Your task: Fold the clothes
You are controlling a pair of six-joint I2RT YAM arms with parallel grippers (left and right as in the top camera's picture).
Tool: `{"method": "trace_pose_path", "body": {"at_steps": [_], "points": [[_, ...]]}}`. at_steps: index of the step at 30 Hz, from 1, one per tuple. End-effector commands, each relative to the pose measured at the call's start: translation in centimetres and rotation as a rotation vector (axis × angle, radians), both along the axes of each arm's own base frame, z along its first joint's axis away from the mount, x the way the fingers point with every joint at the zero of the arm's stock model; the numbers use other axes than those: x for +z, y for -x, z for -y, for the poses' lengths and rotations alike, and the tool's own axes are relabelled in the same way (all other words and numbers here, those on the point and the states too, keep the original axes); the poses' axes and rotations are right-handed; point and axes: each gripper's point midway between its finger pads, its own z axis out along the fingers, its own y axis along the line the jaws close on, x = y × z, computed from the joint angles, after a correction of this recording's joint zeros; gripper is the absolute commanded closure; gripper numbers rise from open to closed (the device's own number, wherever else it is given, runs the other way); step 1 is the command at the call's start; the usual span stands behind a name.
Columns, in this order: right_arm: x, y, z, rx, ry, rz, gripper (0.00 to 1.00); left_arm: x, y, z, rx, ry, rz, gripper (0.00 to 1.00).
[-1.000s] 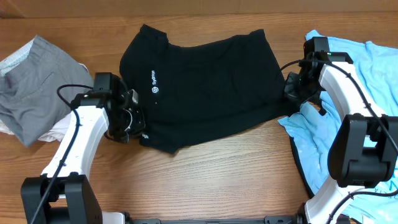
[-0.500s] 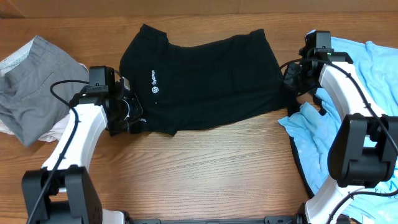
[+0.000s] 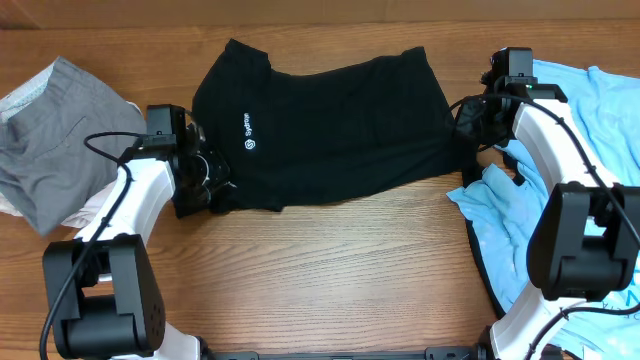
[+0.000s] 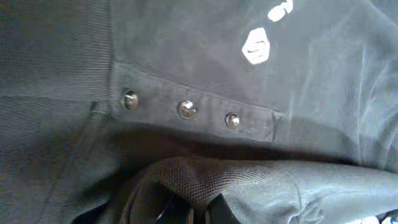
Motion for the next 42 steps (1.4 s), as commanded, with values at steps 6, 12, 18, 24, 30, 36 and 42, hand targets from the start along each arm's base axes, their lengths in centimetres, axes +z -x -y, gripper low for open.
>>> {"method": "trace_pose_path", "body": {"at_steps": [6,12,18,24,30,36,42], "points": [[-2.8,-1.2,-1.0,0.033,0.005,-0.006,0.96,-0.5,-0.2,-1.3,0.096,-0.007,-0.028,0.96],[-3.4,-2.2,-1.3,0.057,0.013,0.024,0.96,-0.4,-0.7,-1.8,0.133,-0.026,-0.013,0.96],[-3.3,-2.6,-1.3,0.057,0.014,0.041,0.96,-0.1,-1.5,-1.9,0.137,-0.027,0.02,0.95],[-3.2,-2.9,-1.3,0.057,0.015,0.051,0.65,0.6,-3.1,-2.0,0.151,-0.02,0.091,0.57],[-3.3,-2.6,-1.1,0.054,0.017,0.039,0.41,3.6,-4.4,1.7,0.039,0.248,0.188,0.46],[-3.6,-1.9,-1.2,0.055,0.015,0.01,0.41,4.3,-1.3,6.8,-0.318,0.319,0.234,0.41],[-4.4,0.6,-1.2,0.056,0.01,-0.099,0.45,0.5,2.0,7.9,-0.509,0.038,0.118,0.37]]}}
